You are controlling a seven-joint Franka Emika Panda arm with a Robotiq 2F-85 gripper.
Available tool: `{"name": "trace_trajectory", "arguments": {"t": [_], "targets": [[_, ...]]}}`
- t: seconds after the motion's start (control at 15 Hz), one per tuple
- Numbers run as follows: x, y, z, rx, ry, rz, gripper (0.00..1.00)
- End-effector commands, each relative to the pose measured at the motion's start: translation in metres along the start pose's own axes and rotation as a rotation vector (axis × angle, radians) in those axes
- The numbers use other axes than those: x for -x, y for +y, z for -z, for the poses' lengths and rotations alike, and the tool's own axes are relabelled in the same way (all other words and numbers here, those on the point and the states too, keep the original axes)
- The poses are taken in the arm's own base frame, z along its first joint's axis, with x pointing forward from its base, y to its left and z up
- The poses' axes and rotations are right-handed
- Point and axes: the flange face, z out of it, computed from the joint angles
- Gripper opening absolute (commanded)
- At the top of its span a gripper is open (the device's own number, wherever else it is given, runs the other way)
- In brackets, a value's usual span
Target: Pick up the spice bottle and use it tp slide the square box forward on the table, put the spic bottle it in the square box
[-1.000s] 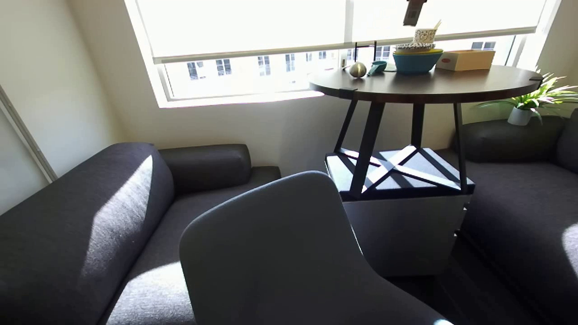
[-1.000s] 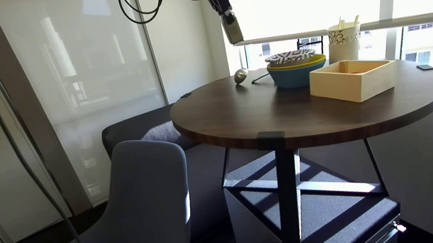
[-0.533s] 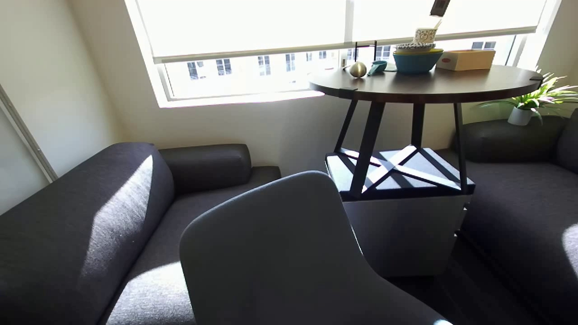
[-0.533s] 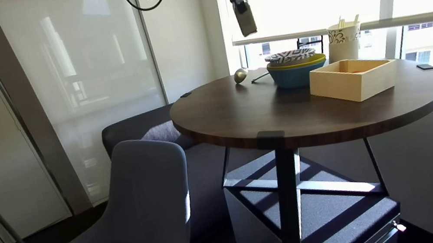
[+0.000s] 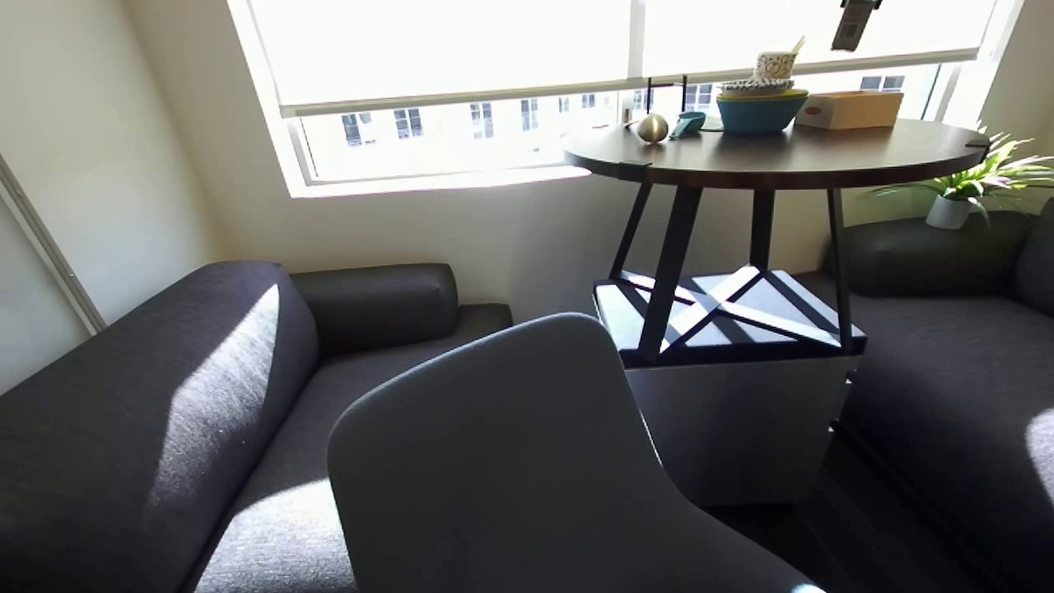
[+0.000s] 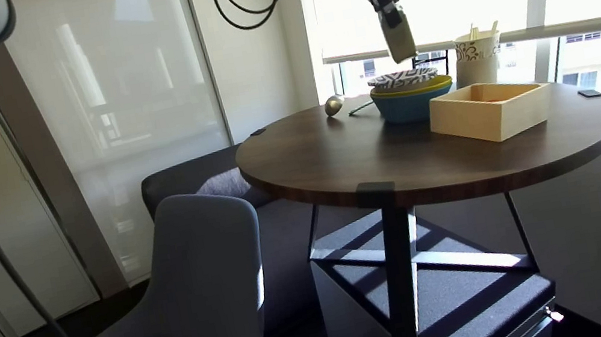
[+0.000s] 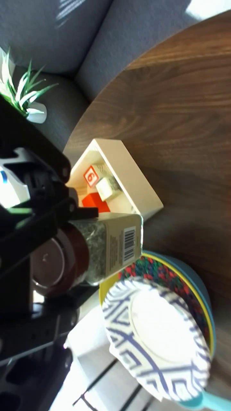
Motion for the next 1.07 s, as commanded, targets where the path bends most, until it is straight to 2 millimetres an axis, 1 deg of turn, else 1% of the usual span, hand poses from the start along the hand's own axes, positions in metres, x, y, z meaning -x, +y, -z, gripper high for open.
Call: {"name": "trace_trajectory", "arguments": {"t": [0.0,0.13,0.33,0.73,0.87,1.0], "targets": [[-0.04,0.026,-0.026,0.033,0.02,-0.059,0.24],[-0.049,0.032,-0.042,0.0,0.008,-0.113,0.24],[-0.055,0.03,-0.055,-0.062,-0.028,-0.202,0.24],[-0.055,0.02,-0.065,-0.066,-0.029,-0.316,0.24],[-0.055,0.017,-0.07,-0.099,-0.052,-0.406,0.24],[-0.056,0.018,-0.075,-0.089,-0.051,-0.497,0.24]]}}
